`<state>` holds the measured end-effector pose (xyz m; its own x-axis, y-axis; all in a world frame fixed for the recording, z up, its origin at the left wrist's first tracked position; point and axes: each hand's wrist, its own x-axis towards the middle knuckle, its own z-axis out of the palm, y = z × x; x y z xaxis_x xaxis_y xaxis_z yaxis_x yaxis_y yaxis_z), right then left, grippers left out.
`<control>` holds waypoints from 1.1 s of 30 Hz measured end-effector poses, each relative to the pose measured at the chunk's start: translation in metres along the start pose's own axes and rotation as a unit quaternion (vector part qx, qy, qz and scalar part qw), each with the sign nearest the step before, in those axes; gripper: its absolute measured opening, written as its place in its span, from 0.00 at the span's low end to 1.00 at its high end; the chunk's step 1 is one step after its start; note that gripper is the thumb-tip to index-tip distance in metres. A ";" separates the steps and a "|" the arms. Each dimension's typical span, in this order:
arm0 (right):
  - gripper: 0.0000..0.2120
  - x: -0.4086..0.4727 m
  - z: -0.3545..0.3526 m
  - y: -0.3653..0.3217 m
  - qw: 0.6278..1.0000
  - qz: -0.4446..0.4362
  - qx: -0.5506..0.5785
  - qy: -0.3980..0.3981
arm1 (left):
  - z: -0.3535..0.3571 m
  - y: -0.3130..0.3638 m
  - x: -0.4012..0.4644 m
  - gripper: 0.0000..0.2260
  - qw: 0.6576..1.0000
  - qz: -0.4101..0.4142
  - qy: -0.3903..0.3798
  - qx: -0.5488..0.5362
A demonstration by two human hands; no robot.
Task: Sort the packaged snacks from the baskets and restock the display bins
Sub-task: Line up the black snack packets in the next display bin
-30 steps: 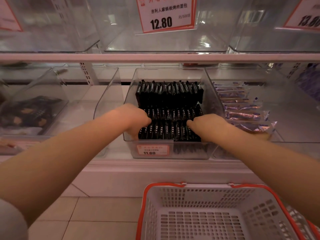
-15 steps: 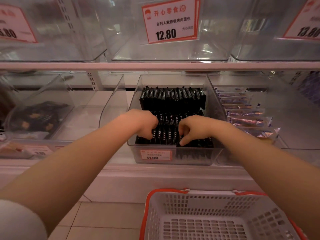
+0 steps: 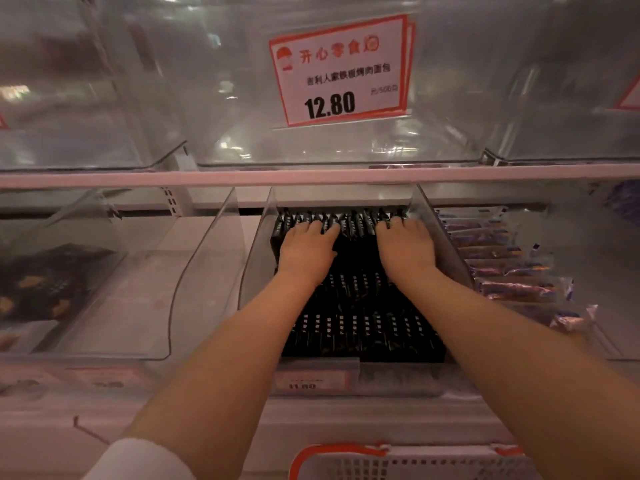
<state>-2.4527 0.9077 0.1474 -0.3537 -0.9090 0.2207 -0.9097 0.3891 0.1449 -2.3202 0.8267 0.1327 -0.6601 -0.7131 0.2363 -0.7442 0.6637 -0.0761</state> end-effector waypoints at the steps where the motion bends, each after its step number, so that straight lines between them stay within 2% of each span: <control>1: 0.14 0.002 0.001 0.000 1.000 0.000 0.010 0.010 | 0.002 0.000 0.002 0.23 1.000 -0.001 0.004 0.001; 5: 0.13 -0.002 0.003 -0.002 0.999 0.007 0.029 0.035 | 0.005 0.000 0.002 0.24 1.000 -0.008 -0.008 0.018; 8: 0.13 -0.005 -0.007 -0.002 0.999 0.003 0.037 -0.014 | 0.000 0.000 -0.005 0.31 0.997 -0.008 -0.070 0.031; 10: 0.17 -0.015 -0.021 0.001 0.996 -0.017 0.079 -0.041 | -0.012 0.007 -0.012 0.33 0.995 -0.018 -0.097 0.011; 12: 0.21 -0.039 -0.036 0.007 0.986 -0.045 0.155 -0.044 | -0.027 0.025 -0.022 0.31 0.998 0.000 -0.053 -0.045; 15: 0.12 -0.094 -0.053 0.034 0.968 -0.083 0.220 0.085 | -0.054 0.065 -0.046 0.20 0.976 0.088 0.033 -0.198; 18: 0.06 -0.133 -0.059 0.084 0.945 -0.034 0.289 0.150 | -0.079 0.107 -0.070 0.10 0.946 0.179 0.079 -0.257; 21: 0.07 -0.152 -0.049 0.141 0.939 0.072 0.311 0.130 | -0.094 0.144 -0.076 0.10 0.934 0.276 0.110 -0.200; 23: 0.09 -0.157 -0.038 0.177 0.946 0.117 0.294 0.073 | -0.099 0.166 -0.069 0.12 0.938 0.325 0.082 -0.086; 25: 0.11 -0.158 -0.030 0.203 0.956 0.125 0.266 0.010 | -0.101 0.183 -0.058 0.13 0.935 0.350 0.047 0.030; 28: 0.12 -0.151 -0.025 0.219 0.965 0.078 0.246 -0.053 | -0.099 0.198 -0.039 0.13 0.944 0.303 -0.043 0.121; 31: 0.12 -0.139 -0.023 0.224 0.969 0.032 0.230 -0.079 | -0.099 0.206 -0.026 0.08 0.943 0.236 -0.167 0.163; 33: 0.10 -0.134 -0.020 0.227 0.975 0.009 0.201 -0.091 | -0.100 0.208 -0.020 0.12 0.937 0.230 -0.205 0.165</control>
<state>-2.6075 1.1205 0.1704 -0.3705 -0.9280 0.0405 -0.9016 0.3488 -0.2560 -2.4514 1.0013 0.2095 -0.8522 -0.4404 -0.2826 -0.3177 0.8645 -0.3894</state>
